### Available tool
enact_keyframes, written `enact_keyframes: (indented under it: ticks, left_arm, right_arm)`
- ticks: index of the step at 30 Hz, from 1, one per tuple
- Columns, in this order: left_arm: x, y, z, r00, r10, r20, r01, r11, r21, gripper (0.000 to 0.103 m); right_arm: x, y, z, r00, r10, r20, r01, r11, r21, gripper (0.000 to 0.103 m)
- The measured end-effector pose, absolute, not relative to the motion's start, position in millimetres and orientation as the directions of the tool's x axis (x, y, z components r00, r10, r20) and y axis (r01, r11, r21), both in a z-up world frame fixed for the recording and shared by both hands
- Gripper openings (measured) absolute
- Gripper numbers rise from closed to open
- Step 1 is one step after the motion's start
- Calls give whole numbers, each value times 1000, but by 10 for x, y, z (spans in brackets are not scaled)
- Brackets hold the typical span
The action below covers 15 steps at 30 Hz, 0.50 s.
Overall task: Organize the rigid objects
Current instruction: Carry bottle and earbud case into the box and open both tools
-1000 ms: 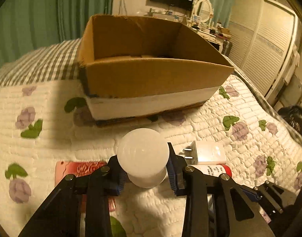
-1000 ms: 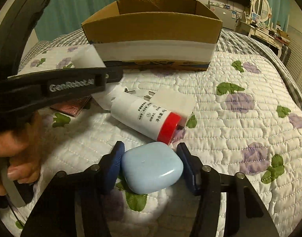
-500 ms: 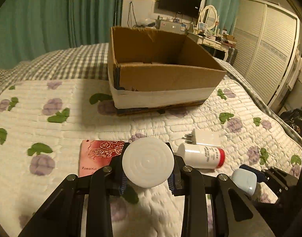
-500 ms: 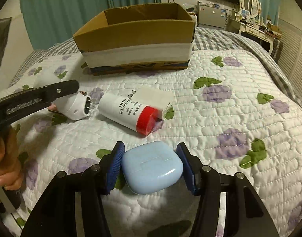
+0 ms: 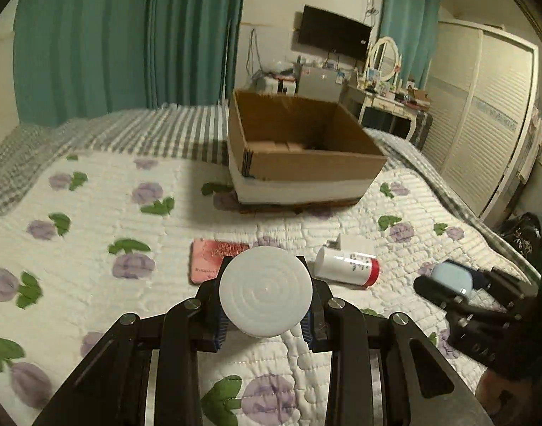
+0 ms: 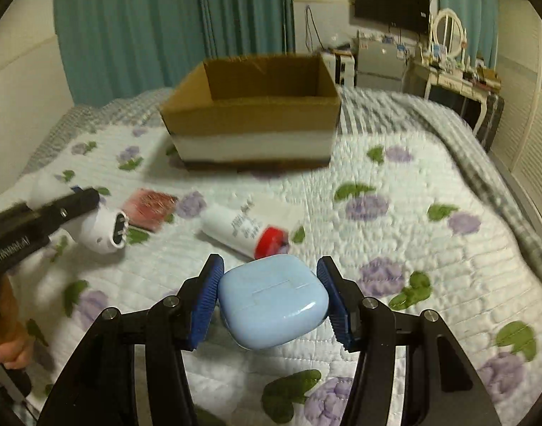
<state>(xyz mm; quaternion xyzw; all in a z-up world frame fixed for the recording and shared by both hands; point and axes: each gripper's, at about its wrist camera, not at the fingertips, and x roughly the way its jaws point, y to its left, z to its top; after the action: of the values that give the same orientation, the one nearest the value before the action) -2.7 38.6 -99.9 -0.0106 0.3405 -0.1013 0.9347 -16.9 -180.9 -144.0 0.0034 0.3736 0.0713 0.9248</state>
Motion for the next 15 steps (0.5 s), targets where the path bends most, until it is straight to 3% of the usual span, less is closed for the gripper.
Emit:
enact_keyframes:
  ticks: [9,15]
  left_arm:
    - [-139,335,-381,818,-234,-525,212,972,-102,32]
    - [-98,296,149,886,-224,-406,202,975,-95,32]
  right_arm:
    - [-321,-1850,-749,804,142,-578,-150,988,35,55]
    - [-280,-1911,-167,871,145,-469,-165,986,-1,55]
